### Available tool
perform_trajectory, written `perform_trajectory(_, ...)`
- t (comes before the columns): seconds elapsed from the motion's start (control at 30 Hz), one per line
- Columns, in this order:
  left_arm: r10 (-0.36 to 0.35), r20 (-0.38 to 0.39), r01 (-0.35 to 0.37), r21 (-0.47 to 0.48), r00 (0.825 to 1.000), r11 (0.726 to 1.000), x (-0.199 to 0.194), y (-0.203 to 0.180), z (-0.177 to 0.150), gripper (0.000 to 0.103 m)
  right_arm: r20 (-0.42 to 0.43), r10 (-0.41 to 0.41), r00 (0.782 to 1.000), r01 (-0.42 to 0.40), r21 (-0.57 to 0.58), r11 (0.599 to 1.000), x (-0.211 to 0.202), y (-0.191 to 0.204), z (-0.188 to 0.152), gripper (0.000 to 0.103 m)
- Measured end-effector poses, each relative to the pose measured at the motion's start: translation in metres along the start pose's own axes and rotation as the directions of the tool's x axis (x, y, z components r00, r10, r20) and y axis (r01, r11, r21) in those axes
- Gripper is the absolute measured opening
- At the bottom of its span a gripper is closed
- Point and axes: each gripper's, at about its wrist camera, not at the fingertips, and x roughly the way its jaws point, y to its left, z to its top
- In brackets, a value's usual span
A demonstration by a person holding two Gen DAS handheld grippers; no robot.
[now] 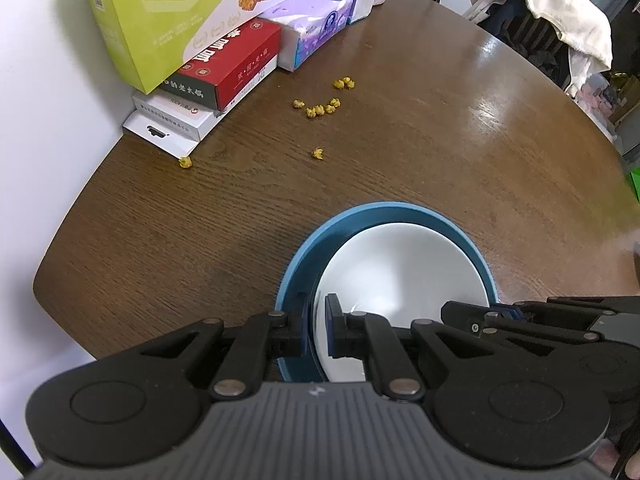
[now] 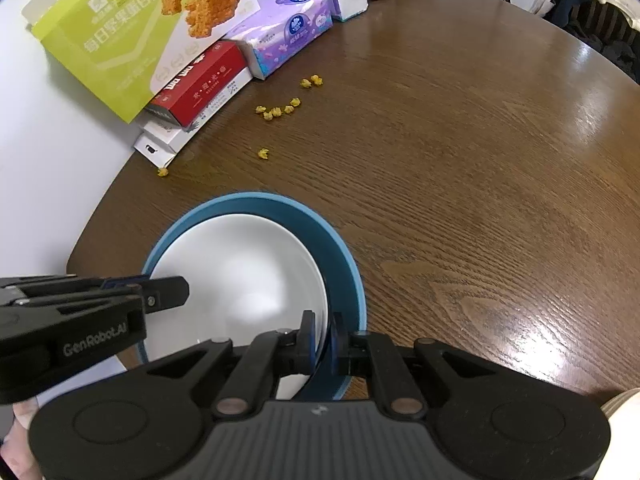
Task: Organize plates and bowls
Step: 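Lower the white bowl into the blue bowl with both grippers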
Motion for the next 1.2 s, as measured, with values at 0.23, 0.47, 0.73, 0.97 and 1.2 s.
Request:
perform_trajectory(0.23, 0.015, -0.019, -0.015, 0.013, 1.000, 1.000, 0.004, -0.001, 0.000, 0.009, -0.008, -0.021, 1.000, 0.020, -0.033, 0.999, 0.003, 0.004, -0.001, 0.007)
perform_trajectory(0.47, 0.020, -0.027, -0.019, 0.024, 0.999, 1.000, 0.006, -0.002, 0.001, 0.009, -0.025, -0.050, 0.998, 0.049, -0.064, 0.997, 0.008, 0.010, -0.001, 0.008)
perform_trajectory(0.73, 0.020, -0.030, -0.019, 0.029, 0.999, 0.999, 0.006, -0.003, 0.001, 0.009, -0.032, -0.054, 0.998, 0.052, -0.060, 0.997, 0.010, 0.011, 0.001, 0.008)
perform_trajectory(0.97, 0.030, -0.037, -0.029, 0.045, 0.999, 0.999, 0.009, -0.005, 0.002, 0.009, -0.018, -0.046, 0.999, 0.044, -0.058, 0.997, 0.004, 0.010, 0.000, 0.008)
perform_trajectory(1.2, 0.045, -0.061, -0.041, 0.065, 0.997, 0.997, 0.012, -0.010, 0.005, 0.009, -0.037, -0.060, 0.998, 0.058, -0.055, 0.997, 0.004, 0.010, 0.001, 0.008)
